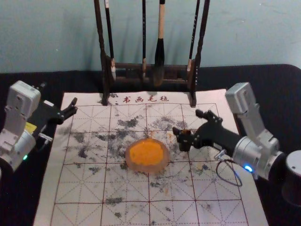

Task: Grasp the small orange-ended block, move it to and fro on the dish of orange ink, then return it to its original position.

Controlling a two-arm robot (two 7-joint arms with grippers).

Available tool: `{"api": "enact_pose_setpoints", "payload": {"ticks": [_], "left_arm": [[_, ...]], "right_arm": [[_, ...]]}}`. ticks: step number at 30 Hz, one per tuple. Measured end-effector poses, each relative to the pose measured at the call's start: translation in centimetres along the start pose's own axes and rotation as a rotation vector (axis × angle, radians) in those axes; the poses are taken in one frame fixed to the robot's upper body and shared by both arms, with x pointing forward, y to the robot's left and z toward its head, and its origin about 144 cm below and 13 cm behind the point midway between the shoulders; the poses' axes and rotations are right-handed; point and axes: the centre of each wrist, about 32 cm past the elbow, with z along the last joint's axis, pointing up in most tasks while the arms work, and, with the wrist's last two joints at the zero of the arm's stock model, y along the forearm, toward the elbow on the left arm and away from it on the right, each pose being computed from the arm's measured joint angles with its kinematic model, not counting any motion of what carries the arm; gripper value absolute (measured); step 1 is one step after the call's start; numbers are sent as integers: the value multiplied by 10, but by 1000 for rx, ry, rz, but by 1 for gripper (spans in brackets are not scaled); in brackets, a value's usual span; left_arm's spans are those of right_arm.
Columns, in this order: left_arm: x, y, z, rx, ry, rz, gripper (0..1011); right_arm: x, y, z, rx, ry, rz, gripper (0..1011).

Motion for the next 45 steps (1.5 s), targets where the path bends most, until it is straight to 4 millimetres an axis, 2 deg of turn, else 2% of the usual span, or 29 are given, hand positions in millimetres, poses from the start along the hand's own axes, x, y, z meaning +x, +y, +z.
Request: {"api": "enact_pose_setpoints", "payload": {"ticks": [5,11,13,19,24,29,45], "left_arm": [[0,0,0,0,0,0,1001],[0,0,0,0,0,0,1001],[0,0,0,0,0,0,1001],[0,0,0,0,0,0,1001],[0,0,0,0,0,0,1002],[0,0,0,0,0,0,1001],[0,0,0,0,0,0,1001]], "right_arm": [[6,-7,17,110,-8,-22,1003],[14,-11,23,204,-28,-125,1003],[16,-11,21,210,-39,-167,1002],[19,-6,-6,146,-50,-312,1003],[17,-3,-24,76,-38,-342,1003],[16,-1,-32,26,-32,-340,1003],[16,-1,-33,25,-33,-340,1003]]}}
